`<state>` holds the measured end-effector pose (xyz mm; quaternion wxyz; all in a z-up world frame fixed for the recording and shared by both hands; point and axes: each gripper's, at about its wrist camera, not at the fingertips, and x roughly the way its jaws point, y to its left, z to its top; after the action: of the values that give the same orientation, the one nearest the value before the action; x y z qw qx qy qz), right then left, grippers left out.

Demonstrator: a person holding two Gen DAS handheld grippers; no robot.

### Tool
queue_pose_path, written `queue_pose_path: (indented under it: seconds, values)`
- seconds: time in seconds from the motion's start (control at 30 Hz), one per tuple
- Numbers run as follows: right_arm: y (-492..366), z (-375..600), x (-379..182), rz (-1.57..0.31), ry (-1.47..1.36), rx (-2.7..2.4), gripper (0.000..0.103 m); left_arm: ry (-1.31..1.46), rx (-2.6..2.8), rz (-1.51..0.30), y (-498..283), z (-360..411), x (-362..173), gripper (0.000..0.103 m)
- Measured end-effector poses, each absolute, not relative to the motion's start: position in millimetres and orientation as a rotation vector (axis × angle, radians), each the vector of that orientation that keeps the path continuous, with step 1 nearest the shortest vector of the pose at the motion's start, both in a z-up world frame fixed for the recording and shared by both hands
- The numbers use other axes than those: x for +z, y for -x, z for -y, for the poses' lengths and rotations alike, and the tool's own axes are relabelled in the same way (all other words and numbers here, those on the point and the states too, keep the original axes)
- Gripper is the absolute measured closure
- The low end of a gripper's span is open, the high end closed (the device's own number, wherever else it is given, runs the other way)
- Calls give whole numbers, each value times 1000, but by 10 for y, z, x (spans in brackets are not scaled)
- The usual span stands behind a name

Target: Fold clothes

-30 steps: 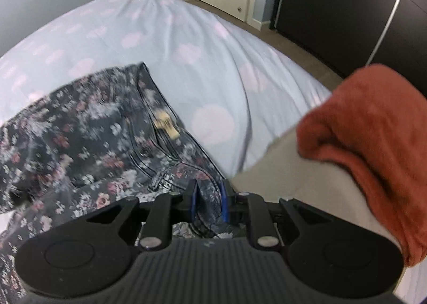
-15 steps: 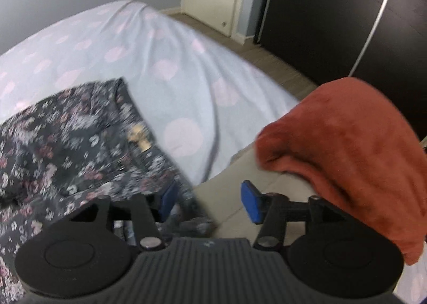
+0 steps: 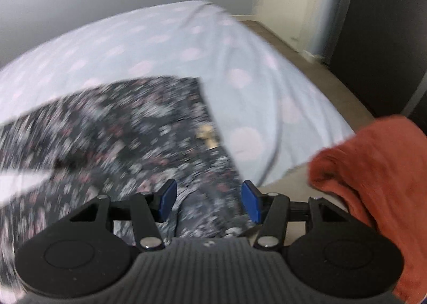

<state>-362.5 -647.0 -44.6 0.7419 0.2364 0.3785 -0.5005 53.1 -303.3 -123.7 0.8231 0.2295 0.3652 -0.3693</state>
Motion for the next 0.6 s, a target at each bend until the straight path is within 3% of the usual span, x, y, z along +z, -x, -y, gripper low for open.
queue_pose_path:
  seconds: [0.43, 0.6]
  values:
    - [3329, 5891, -770, -1107, -139, -672, 46, -1114, -1122, -717, -50, 3067, -1560, 57]
    - [3371, 5864, -880, -1128, -152, -646, 46, -1315, -1095, -696, 219, 3188, -1879, 57]
